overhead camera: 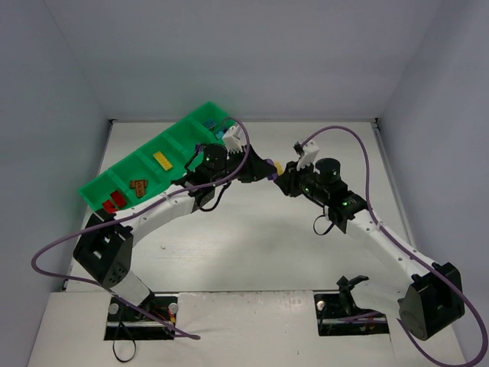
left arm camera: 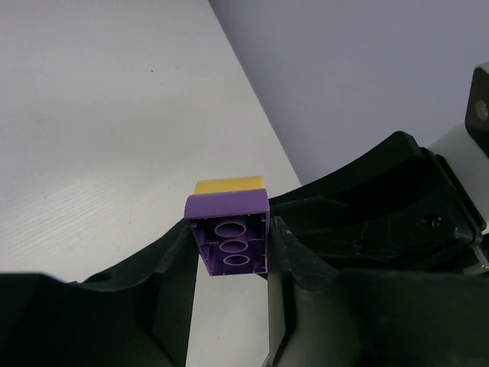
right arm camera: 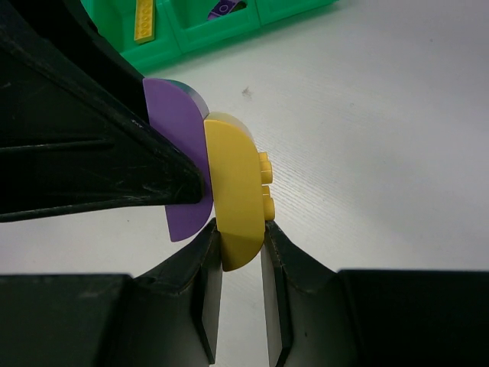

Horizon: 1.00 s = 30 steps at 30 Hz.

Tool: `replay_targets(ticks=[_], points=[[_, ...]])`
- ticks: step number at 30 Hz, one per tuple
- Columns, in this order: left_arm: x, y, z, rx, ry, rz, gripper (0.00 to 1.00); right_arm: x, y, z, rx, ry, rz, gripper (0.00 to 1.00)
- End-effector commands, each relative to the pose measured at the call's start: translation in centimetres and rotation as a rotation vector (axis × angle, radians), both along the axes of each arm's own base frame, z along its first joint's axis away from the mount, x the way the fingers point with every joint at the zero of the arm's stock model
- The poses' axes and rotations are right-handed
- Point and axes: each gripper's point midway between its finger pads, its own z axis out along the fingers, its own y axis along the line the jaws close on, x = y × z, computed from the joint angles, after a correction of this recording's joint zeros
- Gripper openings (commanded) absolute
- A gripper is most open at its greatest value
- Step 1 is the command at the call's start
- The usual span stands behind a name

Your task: Sort the legos into containers by color

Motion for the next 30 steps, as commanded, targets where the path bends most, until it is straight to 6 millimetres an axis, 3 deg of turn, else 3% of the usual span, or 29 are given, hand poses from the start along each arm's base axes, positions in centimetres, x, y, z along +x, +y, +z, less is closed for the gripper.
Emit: replay_targets(ticks=[1, 3, 5, 14, 21, 23, 24, 27, 29, 30], points=[[-0.6, -0.8, 4.2, -0.118, -0.087, -0.042, 0.24, 0.5, 0.8, 4.0, 0.065, -0.132, 0.022, 0.0], [-0.7, -0.8, 4.1, -0.116, -0.081, -0.045, 0.09, 0.6, 0.7, 4.0, 0.06, -0.135, 0.017, 0.0], [-1.1, -0.5, 3.6, -0.103, -0.064, -0.057, 0.03, 0.8, 0.5, 3.8, 0.049, -0.138, 0.006, 0.0], [-3.8, 1.2, 1.5, -0.064, 0.019, -0.111, 0.0, 1.8, -0.5, 3.3, -0.002, -0.161, -0.045, 0.0], [-3.2, 5.2, 1.4, -0.031, 0.035, -0.047, 0.0, 3.0, -1.1, 2.6, -0.034, -0.154, -0.086, 0.0], [-1.4, 7.6, 0.6, 0.028, 0.032, 0.02, 0.0, 3.2, -1.0, 2.4, -0.039, -0.148, -0.088, 0.0], [0.1, 8.7, 1.2, 0.068, -0.014, 0.072, 0.0, 3.3, -1.0, 2.3, -0.042, -0.146, -0.086, 0.0], [5.0, 13.8, -0.2, 0.212, -0.014, 0.274, 0.0, 3.1, -0.8, 2.1, -0.038, -0.139, -0.076, 0.0], [7.9, 17.4, 0.2, 0.33, -0.042, 0.391, 0.0, 2.9, -0.7, 1.9, -0.037, -0.136, -0.067, 0.0], [9.5, 18.4, -0.8, 0.379, -0.04, 0.427, 0.0, 2.8, -0.7, 2.0, -0.035, -0.134, -0.065, 0.0]])
